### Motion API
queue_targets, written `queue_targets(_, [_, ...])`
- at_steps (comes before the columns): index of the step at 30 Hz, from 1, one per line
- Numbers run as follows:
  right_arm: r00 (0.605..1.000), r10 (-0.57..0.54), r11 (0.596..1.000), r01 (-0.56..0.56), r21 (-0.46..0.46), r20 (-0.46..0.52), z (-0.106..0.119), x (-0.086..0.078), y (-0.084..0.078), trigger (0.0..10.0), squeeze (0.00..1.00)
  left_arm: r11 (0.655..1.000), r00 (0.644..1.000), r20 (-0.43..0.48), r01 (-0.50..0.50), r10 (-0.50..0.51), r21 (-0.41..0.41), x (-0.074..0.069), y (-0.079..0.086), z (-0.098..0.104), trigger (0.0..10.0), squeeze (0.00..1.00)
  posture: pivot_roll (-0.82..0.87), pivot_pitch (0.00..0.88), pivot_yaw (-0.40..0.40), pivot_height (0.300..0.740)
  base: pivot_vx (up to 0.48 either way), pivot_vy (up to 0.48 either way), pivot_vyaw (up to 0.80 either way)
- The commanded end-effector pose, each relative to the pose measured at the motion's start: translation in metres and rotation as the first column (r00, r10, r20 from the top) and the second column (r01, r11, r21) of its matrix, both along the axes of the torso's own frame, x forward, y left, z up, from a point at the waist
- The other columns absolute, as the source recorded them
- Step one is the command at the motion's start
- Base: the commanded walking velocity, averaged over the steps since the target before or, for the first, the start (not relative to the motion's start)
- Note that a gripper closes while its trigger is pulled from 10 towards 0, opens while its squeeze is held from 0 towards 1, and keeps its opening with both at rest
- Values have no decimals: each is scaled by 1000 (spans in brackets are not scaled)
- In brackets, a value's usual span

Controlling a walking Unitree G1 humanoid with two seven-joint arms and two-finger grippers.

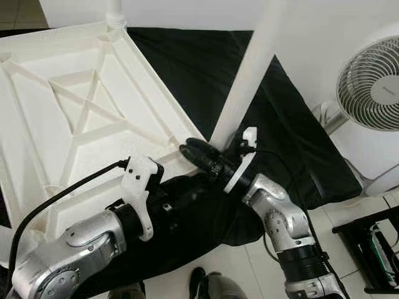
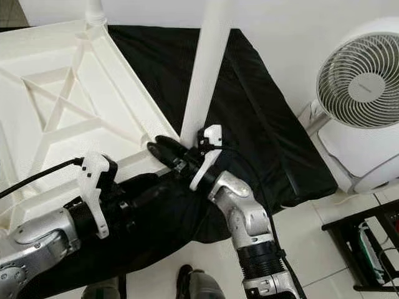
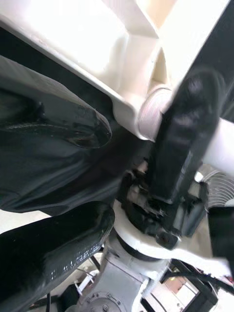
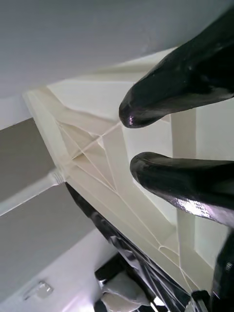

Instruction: Building children table

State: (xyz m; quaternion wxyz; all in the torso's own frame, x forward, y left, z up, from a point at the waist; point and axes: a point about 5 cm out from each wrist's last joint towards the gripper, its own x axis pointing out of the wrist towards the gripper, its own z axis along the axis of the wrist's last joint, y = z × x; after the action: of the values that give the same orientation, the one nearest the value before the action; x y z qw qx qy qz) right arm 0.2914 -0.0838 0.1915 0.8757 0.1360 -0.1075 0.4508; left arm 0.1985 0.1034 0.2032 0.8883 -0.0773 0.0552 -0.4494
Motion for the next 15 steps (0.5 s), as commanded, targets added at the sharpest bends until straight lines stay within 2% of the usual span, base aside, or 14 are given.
queue_targets(1, [994, -110, 994, 110, -4, 6, 1, 0, -23, 10000, 0, 999, 999, -5, 53, -53, -8, -6, -6, 0, 10000, 0, 194, 226, -147, 740, 0, 0, 0])
queue_targets(2, [985, -172, 985, 172, 1, 4, 2, -1, -36, 10000, 0, 998, 999, -7, 54, -54, -12, -6, -7, -1, 10000, 0, 188, 229, -147, 740, 0, 0, 0])
queue_targets(4, [985, -172, 985, 172, 1, 4, 2, -1, -36, 10000, 0, 998, 999, -7, 54, -54, -12, -6, -7, -1, 10000, 0, 188, 229, -147, 740, 0, 0, 0])
queue_targets(5, [971, -239, 971, 239, 6, 7, 3, 0, -48, 10000, 0, 998, 998, -9, 54, -55, -15, -6, -7, -1, 10000, 0, 187, 229, -147, 740, 0, 0, 0])
queue_targets(6, [971, -239, 971, 239, 6, 7, 3, 0, -48, 10000, 0, 998, 998, -9, 54, -55, -15, -6, -7, -1, 10000, 0, 187, 229, -147, 740, 0, 0, 0])
queue_targets(8, [941, -337, 941, 337, 8, 11, 5, 2, -66, 10000, 0, 998, 998, -9, 55, -55, -16, -5, -7, -1, 10000, 0, 187, 229, -147, 740, 0, 0, 0])
queue_targets(9, [941, -337, 941, 337, 8, 11, 5, 2, -66, 10000, 0, 998, 998, -9, 55, -55, -16, -5, -7, -1, 10000, 0, 187, 229, -147, 740, 0, 0, 0])
queue_targets(11, [896, -443, 896, 443, 17, 5, 6, 5, -87, 10000, 0, 998, 998, -12, 63, -64, -19, -6, -8, -1, 10000, 0, 185, 230, -144, 740, 0, 0, 0])
queue_targets(14, [885, -465, 885, 465, 17, 6, 6, 6, -92, 10000, 0, 997, 998, -14, 69, -69, -19, -7, -9, -1, 10000, 0, 185, 230, -144, 740, 0, 0, 0])
queue_targets(15, [870, -492, 871, 492, 14, 15, 8, 6, -96, 10000, 0, 996, 996, -22, 82, -83, -21, -8, -10, -2, 10000, 0, 185, 230, -144, 740, 0, 0, 0])
